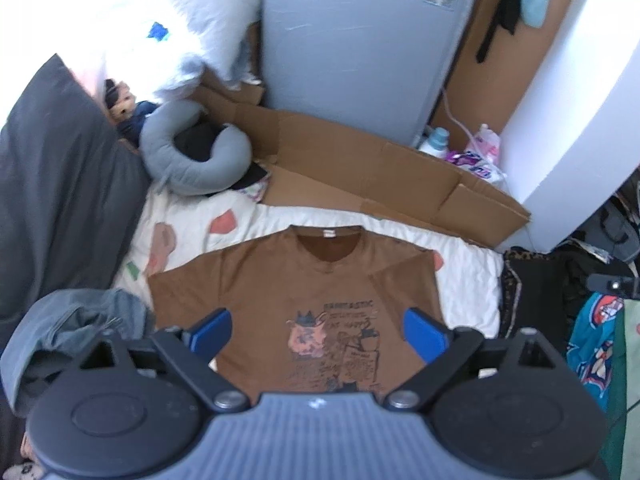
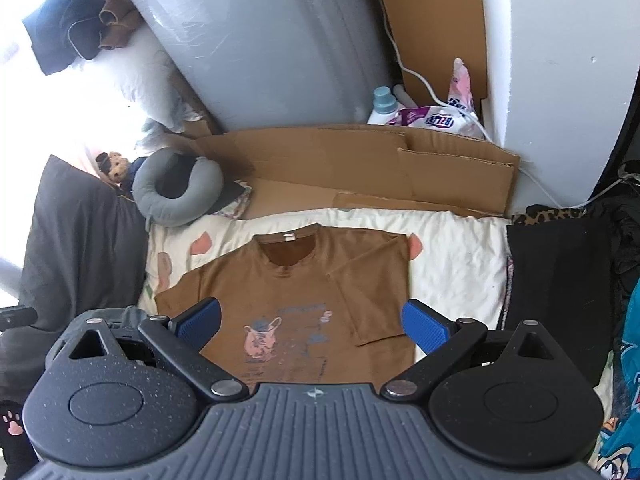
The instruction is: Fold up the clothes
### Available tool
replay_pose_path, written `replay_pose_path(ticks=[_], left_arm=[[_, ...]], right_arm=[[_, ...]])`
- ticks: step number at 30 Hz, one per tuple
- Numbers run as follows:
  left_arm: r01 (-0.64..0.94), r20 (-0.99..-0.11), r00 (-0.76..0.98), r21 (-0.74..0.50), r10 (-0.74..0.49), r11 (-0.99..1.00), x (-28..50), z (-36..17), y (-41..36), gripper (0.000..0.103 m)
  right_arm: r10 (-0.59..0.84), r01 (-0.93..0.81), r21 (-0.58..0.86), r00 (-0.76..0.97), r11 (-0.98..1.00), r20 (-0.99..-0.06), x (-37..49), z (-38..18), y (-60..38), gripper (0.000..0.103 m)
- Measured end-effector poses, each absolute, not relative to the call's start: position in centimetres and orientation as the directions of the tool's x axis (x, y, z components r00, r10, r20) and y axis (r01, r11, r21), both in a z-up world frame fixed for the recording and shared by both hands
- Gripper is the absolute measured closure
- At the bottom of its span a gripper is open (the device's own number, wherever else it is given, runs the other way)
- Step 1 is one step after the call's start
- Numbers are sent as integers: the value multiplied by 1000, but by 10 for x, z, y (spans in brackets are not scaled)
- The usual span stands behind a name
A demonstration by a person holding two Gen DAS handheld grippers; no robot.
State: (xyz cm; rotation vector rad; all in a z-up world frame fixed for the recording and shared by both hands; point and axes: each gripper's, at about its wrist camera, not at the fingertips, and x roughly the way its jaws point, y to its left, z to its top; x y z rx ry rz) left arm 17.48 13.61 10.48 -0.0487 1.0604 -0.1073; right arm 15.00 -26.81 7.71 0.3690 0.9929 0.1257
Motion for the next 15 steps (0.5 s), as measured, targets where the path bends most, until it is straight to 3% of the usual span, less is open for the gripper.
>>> replay_pose_path(ticks=[15], left_arm=[[-12,-857,509,-104,-83,995,151,94,202,9]], right_arm=[[311,14,373,522,928,-794,149,76,-207,2]])
